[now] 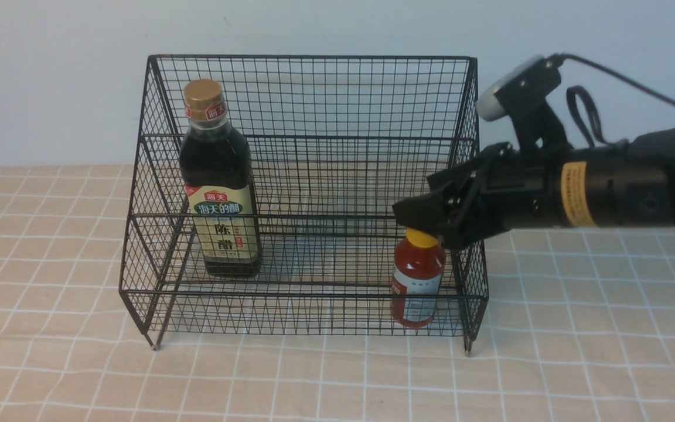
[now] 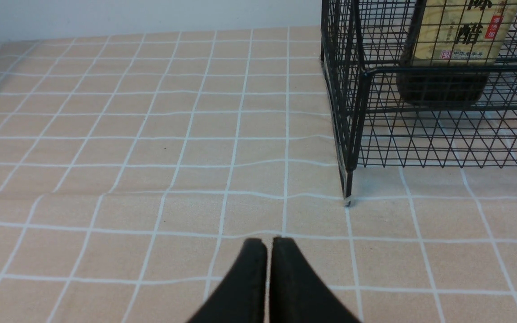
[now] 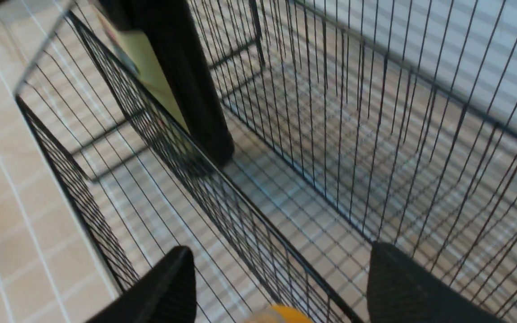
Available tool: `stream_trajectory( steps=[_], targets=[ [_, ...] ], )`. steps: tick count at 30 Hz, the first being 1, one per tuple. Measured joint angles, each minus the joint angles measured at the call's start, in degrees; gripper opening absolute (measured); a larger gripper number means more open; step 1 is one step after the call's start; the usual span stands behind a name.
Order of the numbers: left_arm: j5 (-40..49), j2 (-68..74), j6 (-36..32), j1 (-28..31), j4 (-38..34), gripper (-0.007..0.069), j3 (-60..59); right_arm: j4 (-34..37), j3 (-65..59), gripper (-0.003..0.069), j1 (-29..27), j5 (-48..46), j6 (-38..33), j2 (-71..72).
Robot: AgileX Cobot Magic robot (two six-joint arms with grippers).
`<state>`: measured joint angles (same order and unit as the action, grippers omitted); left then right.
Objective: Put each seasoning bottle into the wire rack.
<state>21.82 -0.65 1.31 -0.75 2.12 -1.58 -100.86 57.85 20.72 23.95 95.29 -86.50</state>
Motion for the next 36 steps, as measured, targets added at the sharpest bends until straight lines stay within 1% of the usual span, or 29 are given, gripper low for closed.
stream_trajectory(
  steps=[2,6,7,8,9,11,13,14,16,18,19,20,21,23,24,25,26,27,28,29,30,31,32,33,34,35,36],
  targets=[
    [0.0,0.0,0.0,0.0,0.0,-0.0003,0.0,-0.2,0.0,0.0451,0.0,0.2,2.2,3.3],
    [0.0,0.0,0.0,0.0,0.0,-0.0003,0.0,-0.2,0.0,0.0386,0.0,0.2,5.8,9.2],
    [0.0,0.0,0.0,0.0,0.0,-0.0003,0.0,-0.2,0.0,0.0352,0.0,0.3,7.1,11.4],
    [0.0,0.0,0.0,0.0,0.0,-0.0003,0.0,-0.2,0.0,0.0286,0.0,0.5,9.2,15.3],
    [0.0,0.0,0.0,0.0,0.0,-0.0003,0.0,-0.2,0.0,0.0247,0.0,0.6,10.3,17.1],
    [0.0,0.0,0.0,0.0,0.0,-0.0003,0.0,-0.2,0.0,0.0137,0.0,0.6,11.5,21.3],
    [0.0,0.0,0.0,0.0,0.0,-0.0003,0.0,-0.2,0.0,0.0073,0.0,0.7,11.6,23.8],
    [0.0,0.0,0.0,0.0,0.0,-0.0003,0.0,-0.2,0.0,0.0027,0.0,0.6,10.7,26.6],
    [0.0,0.0,0.0,0.0,0.0,-0.0003,0.0,-0.2,0.0,0.0,0.0,-0.5,5.0,30.3],
    [0.0,0.0,0.0,0.0,0.0,-0.0003,0.0,-0.2,0.0,-0.0009,0.0,-3.7,-5.0,33.7],
    [0.0,0.0,0.0,0.0,0.0,-0.0003,0.0,-0.2,0.0,-0.001,0.0,-4.6,-7.4,34.3],
    [0.0,0.0,0.0,0.0,0.0,-0.0003,0.0,-0.2,0.0,-0.001,0.0,-7.3,-14.8,35.6],
    [0.0,0.0,0.0,0.0,0.0,-0.0003,0.0,-0.2,0.0,-0.001,0.0,-12.1,-22.7,37.3],
    [0.0,0.0,0.0,0.0,0.0,-0.0003,0.0,0.7,-0.5,-0.001,0.0,-21.8,-35.8,39.4],
    [0.0,0.0,0.0,0.0,0.0,-0.0003,0.0,1.0,-0.7,-0.001,0.0,-24.0,-37.6,39.7],
    [0.0,0.0,0.0,0.0,0.0,-0.0003,0.0,2.8,-1.1,-0.001,0.0,-29.2,-41.1,40.3],
    [0.0,0.0,0.0,0.0,0.0,-0.0003,0.0,6.5,-1.4,-0.001,0.0,-34.0,-42.8,40.8],
    [0.0,0.0,0.0,0.0,0.0,-0.0003,0.0,16.1,-1.5,-0.001,0.0,-45.6,-44.0,41.0],
    [0.0,0.0,0.0,0.0,0.0,-0.0003,0.0,23.7,-1.5,-0.001,0.0,-51.0,-44.0,41.1],
    [0.0,0.0,0.0,0.0,0.0,-0.0003,0.0,27.0,-1.5,-0.0011,0.0,-53.7,-44.0,41.1],
    [0.0,0.0,0.0,0.0,0.0,-0.0003,0.0,35.7,-1.5,-0.0012,0.0,-60.2,-44.2,41.1],
    [0.0,0.0,0.0,0.0,0.0,-0.0003,0.0,42.6,-1.5,-0.0012,0.0,-65.0,-45.0,41.1],
    [0.0,0.0,0.0,0.0,0.0,-0.0003,0.0,52.6,-1.8,-0.0012,-0.1,-71.6,-48.2,41.1],
    [0.0,0.0,0.0,0.0,0.0,-0.0003,0.0,61.9,-2.2,-0.0012,-0.1,-74.2,-52.2,41.0],
    [0.0,0.0,0.0,0.0,0.0,-0.0003,0.0,64.8,-2.3,-0.0012,-0.1,-74.7,-52.9,40.9],
    [0.0,0.0,0.0,0.0,0.0,-0.0003,0.0,70.4,-2.6,-0.0012,-0.1,-75.1,-56.0,40.9],
    [0.0,0.0,0.0,0.0,0.0,-0.0003,0.0,79.3,-2.8,-0.0012,-0.1,-74.3,-62.5,40.8]
  ],
)
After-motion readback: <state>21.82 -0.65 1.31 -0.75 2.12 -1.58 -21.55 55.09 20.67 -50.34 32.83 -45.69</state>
